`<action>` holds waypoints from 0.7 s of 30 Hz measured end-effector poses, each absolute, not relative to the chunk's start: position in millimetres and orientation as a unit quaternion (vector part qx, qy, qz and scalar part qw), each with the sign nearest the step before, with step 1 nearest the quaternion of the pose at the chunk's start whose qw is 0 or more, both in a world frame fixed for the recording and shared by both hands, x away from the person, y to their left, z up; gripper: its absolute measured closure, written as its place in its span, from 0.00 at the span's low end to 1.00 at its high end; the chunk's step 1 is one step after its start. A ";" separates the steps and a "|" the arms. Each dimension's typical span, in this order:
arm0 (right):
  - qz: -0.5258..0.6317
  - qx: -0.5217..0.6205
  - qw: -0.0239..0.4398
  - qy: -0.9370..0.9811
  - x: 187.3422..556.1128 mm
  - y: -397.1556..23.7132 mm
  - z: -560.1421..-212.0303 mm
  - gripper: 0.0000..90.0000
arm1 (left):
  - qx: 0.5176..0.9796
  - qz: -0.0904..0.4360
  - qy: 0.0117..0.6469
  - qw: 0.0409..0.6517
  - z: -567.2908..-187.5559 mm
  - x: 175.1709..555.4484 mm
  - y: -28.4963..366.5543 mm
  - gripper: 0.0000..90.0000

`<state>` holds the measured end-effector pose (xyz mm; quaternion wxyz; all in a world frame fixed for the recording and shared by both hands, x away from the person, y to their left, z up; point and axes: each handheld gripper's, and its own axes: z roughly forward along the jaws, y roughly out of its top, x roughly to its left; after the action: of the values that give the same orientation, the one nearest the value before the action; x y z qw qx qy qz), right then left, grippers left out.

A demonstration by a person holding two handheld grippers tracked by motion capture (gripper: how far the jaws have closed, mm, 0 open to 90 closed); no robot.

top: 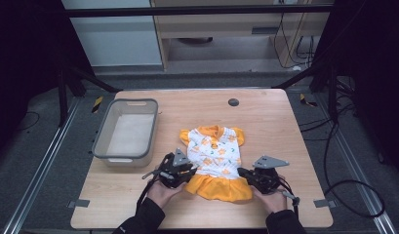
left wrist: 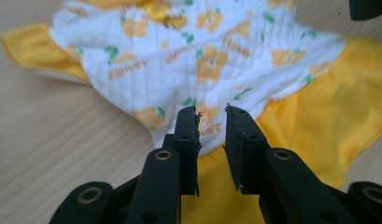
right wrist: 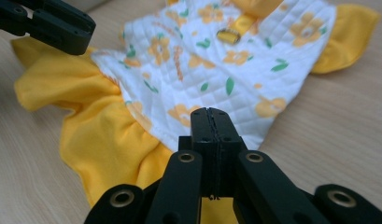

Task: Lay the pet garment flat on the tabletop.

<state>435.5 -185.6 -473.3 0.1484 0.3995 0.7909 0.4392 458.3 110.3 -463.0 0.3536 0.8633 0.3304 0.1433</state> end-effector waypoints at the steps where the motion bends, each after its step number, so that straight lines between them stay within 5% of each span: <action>1: 0.432 0.397 0.148 0.796 436.6 -182.5 -477.1 1.00 | 0.868 0.141 0.329 0.344 -467.4 457.8 109.0 0.84; 21: 0.384 0.378 0.109 0.835 426.9 -173.3 -498.1 0.98 | 0.886 0.120 0.315 0.318 -484.8 423.3 110.3 0.85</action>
<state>426.9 -173.3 -498.1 0.1092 0.3783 0.8350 0.3844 423.3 110.3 -484.8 0.3182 0.8862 0.3148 0.1198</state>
